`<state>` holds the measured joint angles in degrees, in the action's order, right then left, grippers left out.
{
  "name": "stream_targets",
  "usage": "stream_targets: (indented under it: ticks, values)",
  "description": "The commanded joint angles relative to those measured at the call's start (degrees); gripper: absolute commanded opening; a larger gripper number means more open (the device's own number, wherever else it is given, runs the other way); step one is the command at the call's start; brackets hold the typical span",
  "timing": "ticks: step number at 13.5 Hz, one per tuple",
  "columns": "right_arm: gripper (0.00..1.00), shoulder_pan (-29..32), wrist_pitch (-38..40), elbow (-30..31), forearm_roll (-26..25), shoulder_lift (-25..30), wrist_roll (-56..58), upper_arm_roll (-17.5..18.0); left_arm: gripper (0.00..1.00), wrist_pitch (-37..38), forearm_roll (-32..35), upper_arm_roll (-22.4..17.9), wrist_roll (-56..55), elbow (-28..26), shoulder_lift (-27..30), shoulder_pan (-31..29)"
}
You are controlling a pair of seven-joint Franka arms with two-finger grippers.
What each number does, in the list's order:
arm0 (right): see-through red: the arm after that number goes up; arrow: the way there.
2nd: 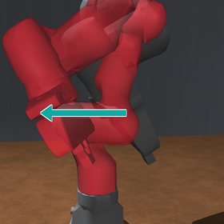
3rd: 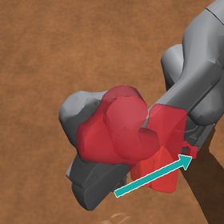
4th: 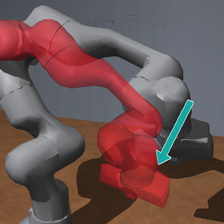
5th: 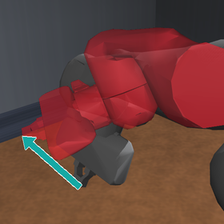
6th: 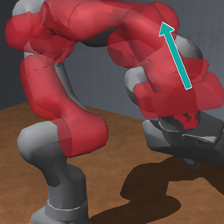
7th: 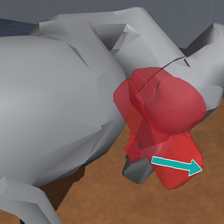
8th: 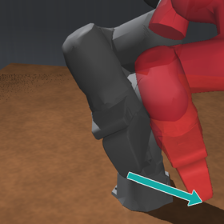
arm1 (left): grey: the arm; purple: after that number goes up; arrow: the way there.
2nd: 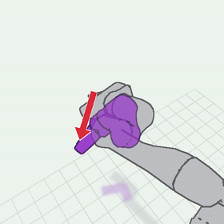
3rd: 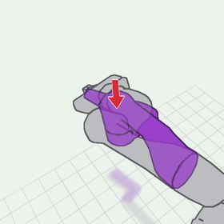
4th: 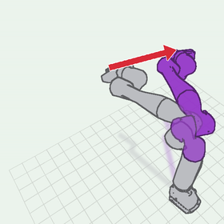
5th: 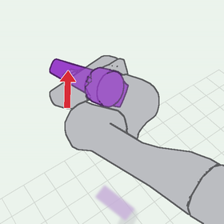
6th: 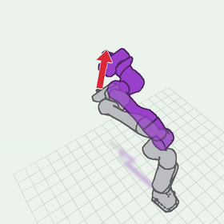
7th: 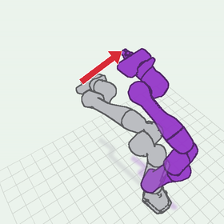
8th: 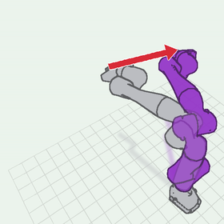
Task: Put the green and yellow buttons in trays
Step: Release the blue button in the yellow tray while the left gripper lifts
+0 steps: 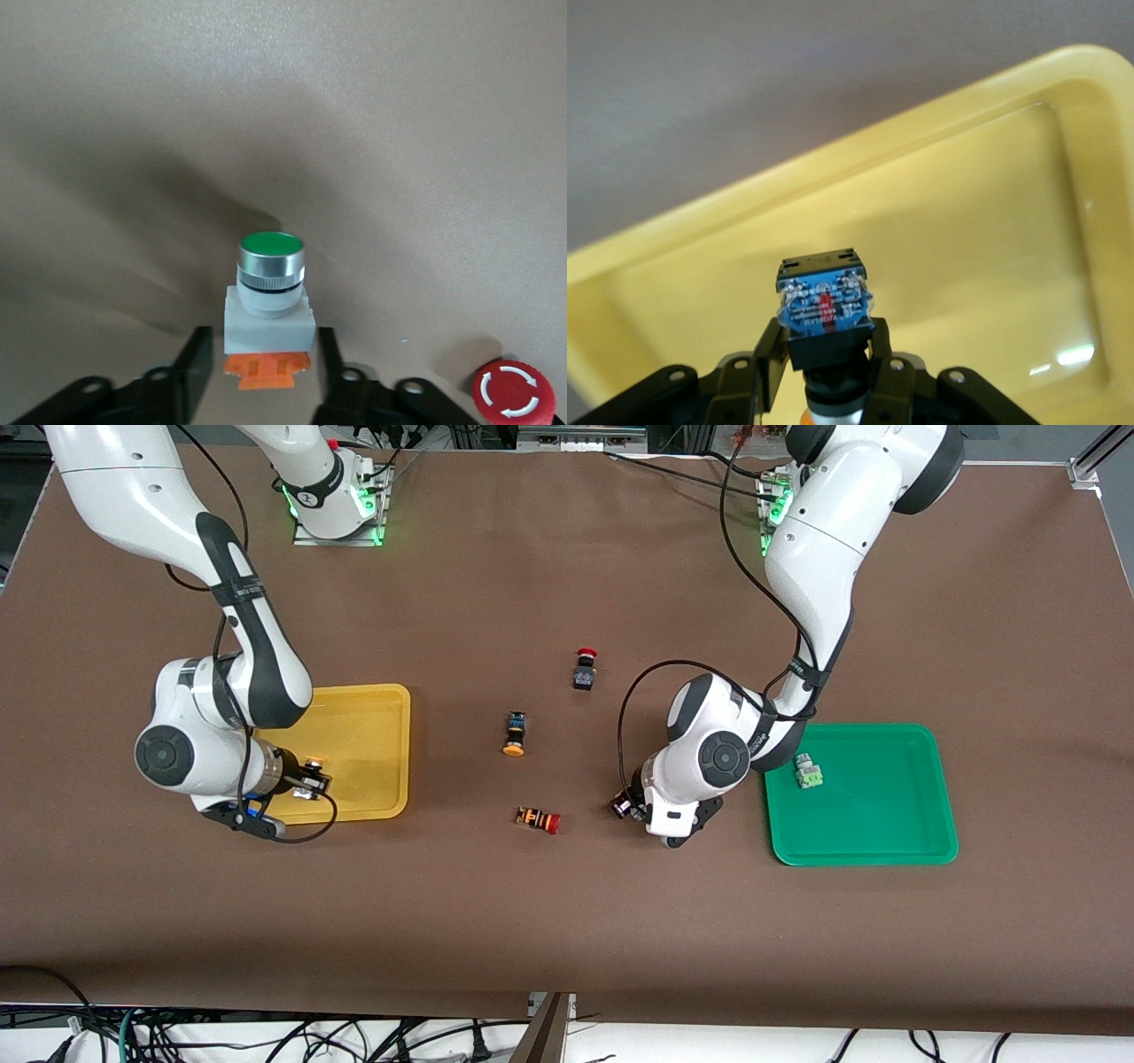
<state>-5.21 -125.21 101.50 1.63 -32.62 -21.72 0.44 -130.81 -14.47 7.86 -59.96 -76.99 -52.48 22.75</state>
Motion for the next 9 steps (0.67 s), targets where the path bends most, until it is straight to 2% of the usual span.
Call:
stream_targets:
  ticks: [1,2,3,4,5,6,9]
  values:
    - [0.0,-0.3,-5.4,9.0,0.1,4.8,6.9,-2.8,0.23,-0.1,2.2,-0.7,1.3,-0.4,0.1,0.5]
    - [0.0,-0.3,-6.1,10.6,0.2,5.5,8.8,-3.6,0.21,0.2,2.5,-0.7,1.3,-0.6,0.2,0.5]
    - [0.17,-0.3,-6.2,12.0,0.1,6.1,10.0,-4.4,0.18,0.7,2.5,-0.7,1.2,-0.7,0.5,0.3]
    - [0.49,-0.3,-6.0,12.2,0.3,6.3,10.1,-4.7,0.16,1.4,2.5,-0.7,1.1,-0.6,1.1,0.0]
    - [0.93,-0.3,-5.8,12.1,0.6,6.3,9.6,-4.7,0.15,3.3,2.5,-0.7,1.1,-0.5,1.7,-0.3]
    - [0.99,-0.3,-5.6,11.8,0.6,6.4,8.8,-4.7,0.14,7.0,2.7,-1.4,1.1,-0.1,3.0,-0.3]
    - [0.99,-1.3,-5.6,10.7,0.5,6.8,4.3,-3.8,0.14,21.3,8.3,-4.7,2.2,1.0,6.9,-0.6]
